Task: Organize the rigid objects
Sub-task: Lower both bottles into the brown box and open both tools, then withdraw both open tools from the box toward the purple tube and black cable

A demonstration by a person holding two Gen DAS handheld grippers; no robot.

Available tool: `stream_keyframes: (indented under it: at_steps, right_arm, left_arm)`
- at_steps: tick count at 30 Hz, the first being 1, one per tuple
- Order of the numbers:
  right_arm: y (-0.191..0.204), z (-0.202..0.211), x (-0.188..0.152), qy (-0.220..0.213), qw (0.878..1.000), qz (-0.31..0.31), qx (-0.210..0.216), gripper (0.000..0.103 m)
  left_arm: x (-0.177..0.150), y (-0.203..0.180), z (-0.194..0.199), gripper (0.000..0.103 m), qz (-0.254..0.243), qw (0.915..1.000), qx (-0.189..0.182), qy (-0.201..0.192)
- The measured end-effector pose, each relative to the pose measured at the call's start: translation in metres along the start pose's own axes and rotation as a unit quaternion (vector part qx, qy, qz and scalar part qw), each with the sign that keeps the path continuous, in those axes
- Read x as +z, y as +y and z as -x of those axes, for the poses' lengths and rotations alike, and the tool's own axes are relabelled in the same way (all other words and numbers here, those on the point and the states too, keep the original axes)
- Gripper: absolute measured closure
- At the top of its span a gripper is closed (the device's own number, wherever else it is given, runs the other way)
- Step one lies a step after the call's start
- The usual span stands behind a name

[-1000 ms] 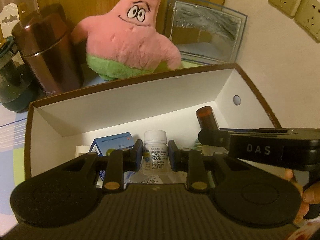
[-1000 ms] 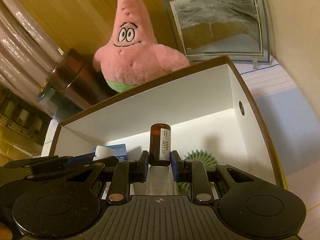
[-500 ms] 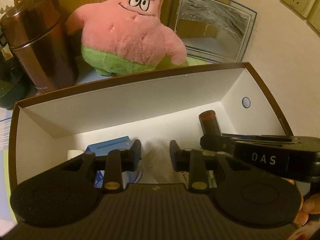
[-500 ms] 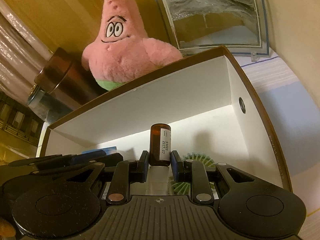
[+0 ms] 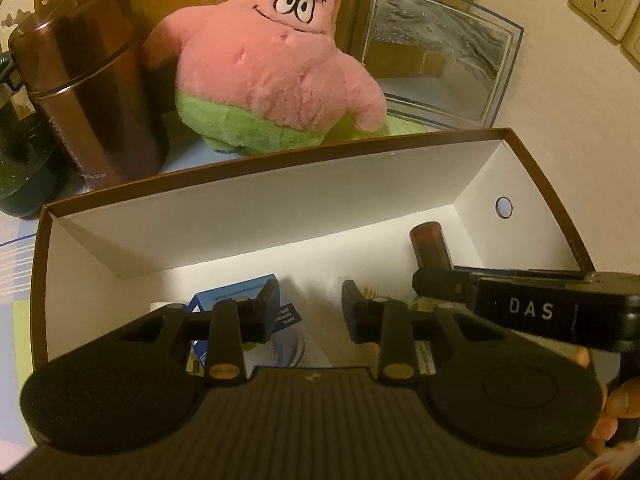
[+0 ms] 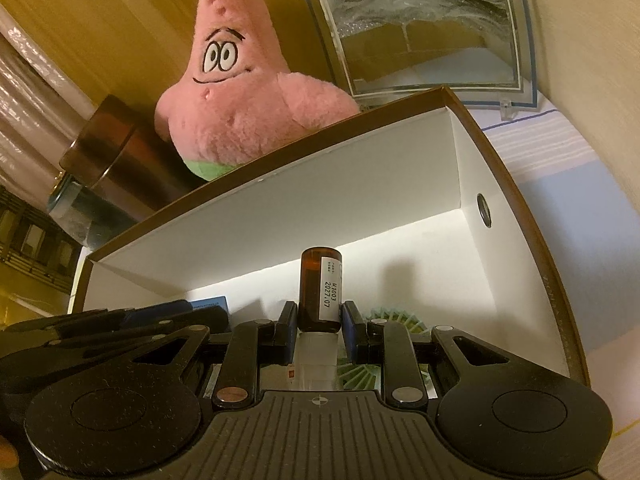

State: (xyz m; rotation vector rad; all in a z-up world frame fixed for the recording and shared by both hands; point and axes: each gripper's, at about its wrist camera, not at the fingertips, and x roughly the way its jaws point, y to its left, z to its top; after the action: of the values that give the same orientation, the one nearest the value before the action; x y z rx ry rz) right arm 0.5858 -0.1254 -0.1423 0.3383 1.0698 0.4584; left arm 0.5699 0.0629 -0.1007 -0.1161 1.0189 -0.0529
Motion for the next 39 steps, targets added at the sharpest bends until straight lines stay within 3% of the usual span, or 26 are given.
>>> stream_keyframes:
  at_steps: [14, 16, 18, 21, 24, 27, 39]
  right_arm:
    - [-0.003, 0.008, 0.001, -0.015, 1.000, -0.017, 0.002, 0.077]
    - [-0.001, 0.013, -0.002, -0.014, 1.000, -0.006, 0.004, 0.068]
    - [0.000, 0.020, -0.007, -0.019, 1.000, -0.001, 0.009, 0.051]
    - [0.002, 0.031, -0.013, -0.025, 1.000, 0.002, 0.018, 0.046]
    - [0.004, 0.042, -0.019, -0.030, 0.999, 0.006, 0.023, 0.045]
    - [0.005, 0.055, -0.027, -0.035, 0.999, 0.009, 0.029, 0.044]
    - [0.011, 0.103, -0.064, -0.053, 0.998, 0.009, 0.044, 0.044]
  left_arm:
    - [-0.005, 0.001, 0.007, 0.069, -0.007, 1.0000, 0.003, -0.005]
    - [-0.007, 0.001, 0.011, 0.068, -0.013, 0.9999, 0.005, -0.010]
    - [-0.010, 0.000, 0.017, 0.066, -0.020, 0.9997, 0.008, -0.015]
    - [-0.014, -0.001, 0.027, 0.063, -0.026, 0.9994, 0.011, -0.022]
    - [-0.019, -0.002, 0.038, 0.061, -0.032, 0.9988, 0.019, -0.031]
    - [-0.025, -0.004, 0.052, 0.050, -0.038, 0.9982, 0.025, -0.038]
    - [-0.060, -0.006, 0.110, 0.049, -0.022, 0.9979, 0.021, -0.057]
